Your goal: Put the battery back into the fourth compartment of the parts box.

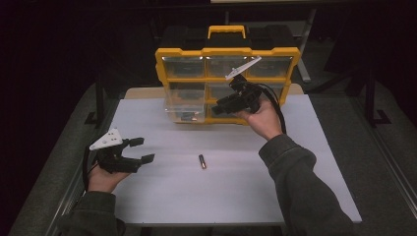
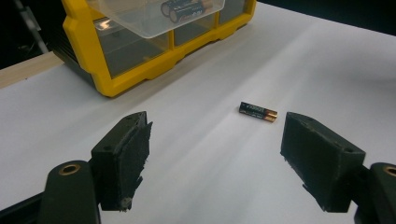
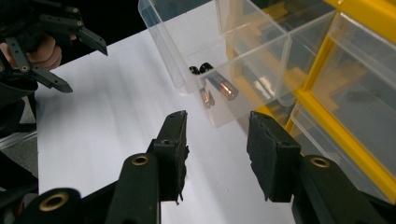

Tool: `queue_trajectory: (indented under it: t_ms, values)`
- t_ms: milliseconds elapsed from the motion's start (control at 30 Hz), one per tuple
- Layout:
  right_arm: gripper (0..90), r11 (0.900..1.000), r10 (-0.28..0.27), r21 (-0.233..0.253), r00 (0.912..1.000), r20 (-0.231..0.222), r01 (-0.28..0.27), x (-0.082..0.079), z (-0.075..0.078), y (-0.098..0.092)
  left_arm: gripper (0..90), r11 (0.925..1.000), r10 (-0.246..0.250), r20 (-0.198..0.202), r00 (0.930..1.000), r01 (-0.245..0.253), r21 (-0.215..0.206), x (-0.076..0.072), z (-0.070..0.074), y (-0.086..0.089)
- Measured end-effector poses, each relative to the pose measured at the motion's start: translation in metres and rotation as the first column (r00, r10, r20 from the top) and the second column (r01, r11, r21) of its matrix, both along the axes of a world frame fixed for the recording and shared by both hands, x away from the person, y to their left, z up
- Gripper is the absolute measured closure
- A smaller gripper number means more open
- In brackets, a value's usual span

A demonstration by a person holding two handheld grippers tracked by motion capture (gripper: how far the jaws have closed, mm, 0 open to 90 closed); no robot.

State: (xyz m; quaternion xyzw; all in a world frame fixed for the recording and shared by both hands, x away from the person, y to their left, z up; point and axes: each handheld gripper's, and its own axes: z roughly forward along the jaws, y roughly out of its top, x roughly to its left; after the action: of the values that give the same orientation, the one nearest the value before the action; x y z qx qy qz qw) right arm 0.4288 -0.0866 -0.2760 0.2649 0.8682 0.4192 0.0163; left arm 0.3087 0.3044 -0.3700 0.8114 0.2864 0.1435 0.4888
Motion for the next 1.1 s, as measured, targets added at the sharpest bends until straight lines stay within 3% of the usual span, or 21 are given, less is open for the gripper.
queue_trajectory:
  t_ms: [600,733,800,933,1100]
  values:
    - [52.8,1.000,0.005,-0.015,0.9997,-0.025,-0.005,-0.017,-0.028,0.004,23.0,1.0000,0.000,0.001,1.0000,0.000,0.000,0.000,0.000,0.000]
    - [52.2,0.999,0.021,-0.035,0.9997,-0.010,-0.021,-0.018,-0.036,0.006,23.1,1.0000,-0.001,0.000,1.0000,0.001,0.002,0.000,0.000,0.000]
    - [52.0,1.000,0.015,-0.025,0.9994,-0.031,-0.016,-0.021,-0.038,0.008,23.0,1.0000,-0.002,-0.002,1.0000,0.002,0.003,0.000,0.000,0.000]
    - [51.9,0.999,0.024,-0.034,0.9995,-0.022,-0.025,-0.022,-0.046,0.009,23.1,1.0000,-0.003,0.000,1.0000,0.003,0.003,0.000,0.000,0.000]
    - [50.9,0.999,0.016,-0.028,0.9988,-0.046,-0.018,-0.026,-0.054,0.013,23.1,1.0000,-0.002,-0.001,1.0000,0.002,0.004,0.000,0.000,-0.001]
